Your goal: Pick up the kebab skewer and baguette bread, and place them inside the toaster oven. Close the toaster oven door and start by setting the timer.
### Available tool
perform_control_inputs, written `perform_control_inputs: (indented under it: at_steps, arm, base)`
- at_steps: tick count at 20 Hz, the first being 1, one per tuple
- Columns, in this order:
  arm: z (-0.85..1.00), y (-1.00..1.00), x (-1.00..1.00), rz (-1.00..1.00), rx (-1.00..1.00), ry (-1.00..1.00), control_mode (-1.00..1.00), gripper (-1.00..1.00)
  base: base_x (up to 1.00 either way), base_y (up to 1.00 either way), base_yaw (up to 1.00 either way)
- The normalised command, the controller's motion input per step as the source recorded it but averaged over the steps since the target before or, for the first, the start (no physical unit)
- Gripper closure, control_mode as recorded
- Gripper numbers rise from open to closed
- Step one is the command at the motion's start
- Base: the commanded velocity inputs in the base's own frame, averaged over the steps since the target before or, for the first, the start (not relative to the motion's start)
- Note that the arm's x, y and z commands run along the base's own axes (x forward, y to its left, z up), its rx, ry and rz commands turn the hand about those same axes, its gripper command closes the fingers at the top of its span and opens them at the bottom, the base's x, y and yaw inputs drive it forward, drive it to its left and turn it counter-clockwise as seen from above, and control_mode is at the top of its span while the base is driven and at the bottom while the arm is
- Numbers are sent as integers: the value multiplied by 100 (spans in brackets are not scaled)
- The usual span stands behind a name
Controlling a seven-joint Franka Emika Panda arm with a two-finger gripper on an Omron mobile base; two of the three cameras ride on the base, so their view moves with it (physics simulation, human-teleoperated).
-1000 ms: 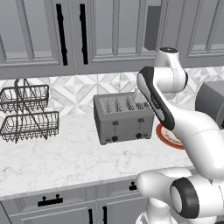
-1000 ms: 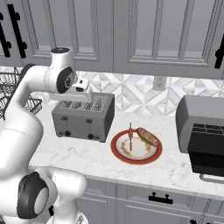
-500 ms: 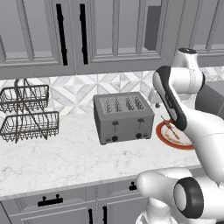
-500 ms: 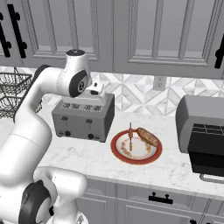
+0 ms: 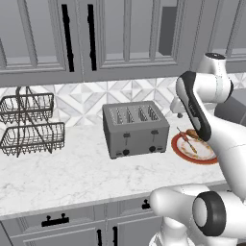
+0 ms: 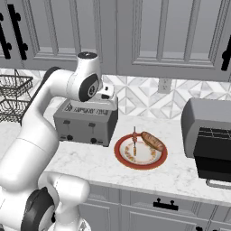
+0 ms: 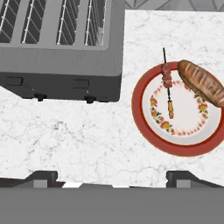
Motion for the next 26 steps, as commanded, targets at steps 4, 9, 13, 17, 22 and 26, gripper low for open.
perform_control_inputs:
  at_steps: [4, 9, 13, 17, 22, 26]
  arm:
    - [0, 0, 0, 0, 0, 0, -100, -100]
    - [0, 0, 0, 0, 0, 0, -100, -100]
    - [0, -13, 0, 0, 0, 0, -100, -100]
    - [0, -10, 0, 0, 0, 0, 100, -100]
    - [0, 0, 0, 0, 0, 0, 100, -100]
    - [0, 0, 0, 0, 0, 0, 100, -100]
  base:
    - [0, 0, 0]
    - [0, 0, 0]
    - [0, 0, 0]
    - [0, -47, 0]
    - [0, -70, 0]
    - [0, -55, 0]
